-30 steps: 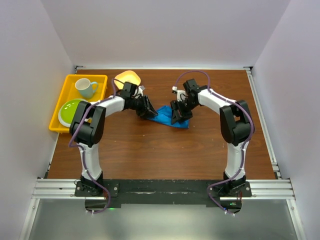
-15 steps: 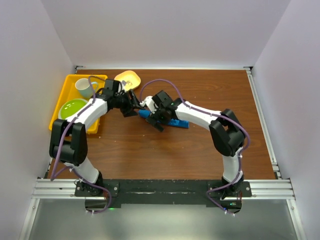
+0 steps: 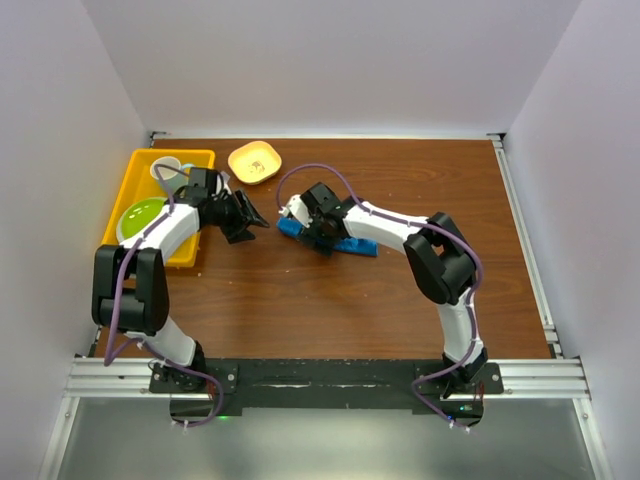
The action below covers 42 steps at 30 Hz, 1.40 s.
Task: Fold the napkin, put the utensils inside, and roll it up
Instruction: Roll the napkin with the utensil
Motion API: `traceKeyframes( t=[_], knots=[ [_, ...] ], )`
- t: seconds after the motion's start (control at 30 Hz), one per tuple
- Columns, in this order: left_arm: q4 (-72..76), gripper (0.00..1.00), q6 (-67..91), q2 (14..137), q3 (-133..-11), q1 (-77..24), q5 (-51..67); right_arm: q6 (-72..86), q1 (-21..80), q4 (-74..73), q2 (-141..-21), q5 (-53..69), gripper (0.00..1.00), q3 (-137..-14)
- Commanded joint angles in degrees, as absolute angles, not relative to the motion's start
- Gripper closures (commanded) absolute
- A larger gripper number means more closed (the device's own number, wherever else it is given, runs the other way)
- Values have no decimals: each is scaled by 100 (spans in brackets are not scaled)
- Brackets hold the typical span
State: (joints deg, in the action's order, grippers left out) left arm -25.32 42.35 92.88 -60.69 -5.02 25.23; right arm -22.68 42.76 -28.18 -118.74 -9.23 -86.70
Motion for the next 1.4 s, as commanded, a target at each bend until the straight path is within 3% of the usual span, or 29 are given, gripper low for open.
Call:
traceKeyframes(
  t=[0.0, 0.33, 0.5, 0.63, 0.87, 1.07, 1.37],
  knots=[
    [-2461, 41, 4008, 9123, -6108, -352, 2698, -1908, 4123, -2979, -12207, -520, 28, -8903],
    [-2408, 41, 3630, 9527, -6065, -290, 3366, -381, 3911, -3840, -12823, 1000, 58, -9589],
    [-2233, 40, 3568, 9633, -5846, -290, 3823, 552, 3911, -3937, -12972, 1984, 65, -9624],
    [-2110, 40, 3603, 9633, -5687, -299, 4078, 1377, 3815, -3999, -13078, 3089, 65, -9764],
    [-1233, 46, 4191, 9878, -5449, -518, 4605, 3040, 3245, -2165, -13104, 4884, 63, -8851],
    [-616, 62, 4702, 10256, -5729, -896, 4667, 2945, 2866, -2187, -13447, 5308, 61, -8833],
    [-88, 68, 5176, 10476, -5783, -1081, 4588, 2084, 2786, -3049, -13404, 5133, 44, -9132]
  ],
)
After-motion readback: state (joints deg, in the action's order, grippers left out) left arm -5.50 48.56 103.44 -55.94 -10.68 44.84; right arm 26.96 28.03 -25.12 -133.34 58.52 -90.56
